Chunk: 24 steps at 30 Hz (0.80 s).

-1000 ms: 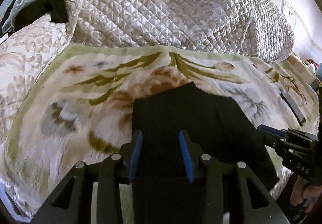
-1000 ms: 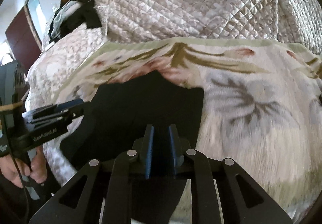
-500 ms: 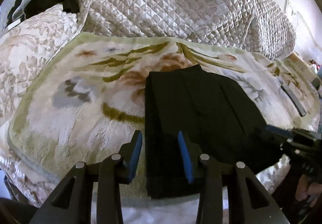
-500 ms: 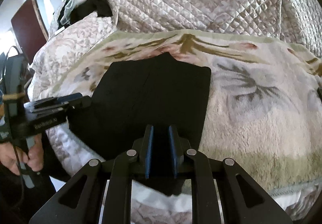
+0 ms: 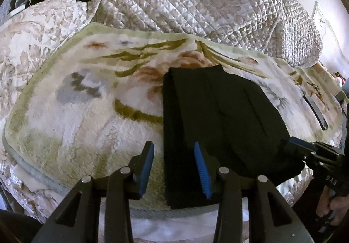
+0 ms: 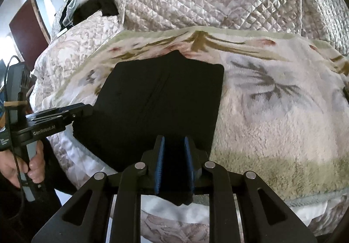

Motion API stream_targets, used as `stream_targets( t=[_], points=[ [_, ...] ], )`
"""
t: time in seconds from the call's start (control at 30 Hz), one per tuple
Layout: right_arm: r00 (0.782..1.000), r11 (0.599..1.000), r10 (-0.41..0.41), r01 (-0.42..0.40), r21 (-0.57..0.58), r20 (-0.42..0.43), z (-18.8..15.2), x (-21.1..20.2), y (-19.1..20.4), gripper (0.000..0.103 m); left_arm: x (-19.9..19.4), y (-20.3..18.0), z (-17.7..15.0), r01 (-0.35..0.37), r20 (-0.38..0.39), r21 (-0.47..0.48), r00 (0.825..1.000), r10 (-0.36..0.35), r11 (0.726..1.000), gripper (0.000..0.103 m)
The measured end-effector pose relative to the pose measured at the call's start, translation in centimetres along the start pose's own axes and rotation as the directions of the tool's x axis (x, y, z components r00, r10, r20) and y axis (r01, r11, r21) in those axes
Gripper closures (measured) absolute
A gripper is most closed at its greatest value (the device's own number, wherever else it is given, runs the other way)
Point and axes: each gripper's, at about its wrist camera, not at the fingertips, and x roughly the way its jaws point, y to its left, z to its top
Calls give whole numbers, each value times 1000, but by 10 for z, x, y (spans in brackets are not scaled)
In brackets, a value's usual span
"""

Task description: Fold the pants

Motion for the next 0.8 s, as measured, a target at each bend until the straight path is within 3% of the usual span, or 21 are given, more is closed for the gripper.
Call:
stream_targets(
  t=[0.43, 0.63, 0.8],
  points=[
    [996, 995, -30, 22, 97, 85, 15, -12, -18, 84, -2, -27, 31, 21, 43, 70, 999, -24, 997, 61],
    [999, 993, 0, -5, 116, 40, 48, 23, -26, 84, 26, -33, 51, 11, 12, 88, 1000, -13, 996, 61],
    [1000, 986, -5, 3, 167, 9, 50, 47, -41, 84, 42, -28, 45, 13, -14, 71, 1000, -12, 997, 61]
  ],
)
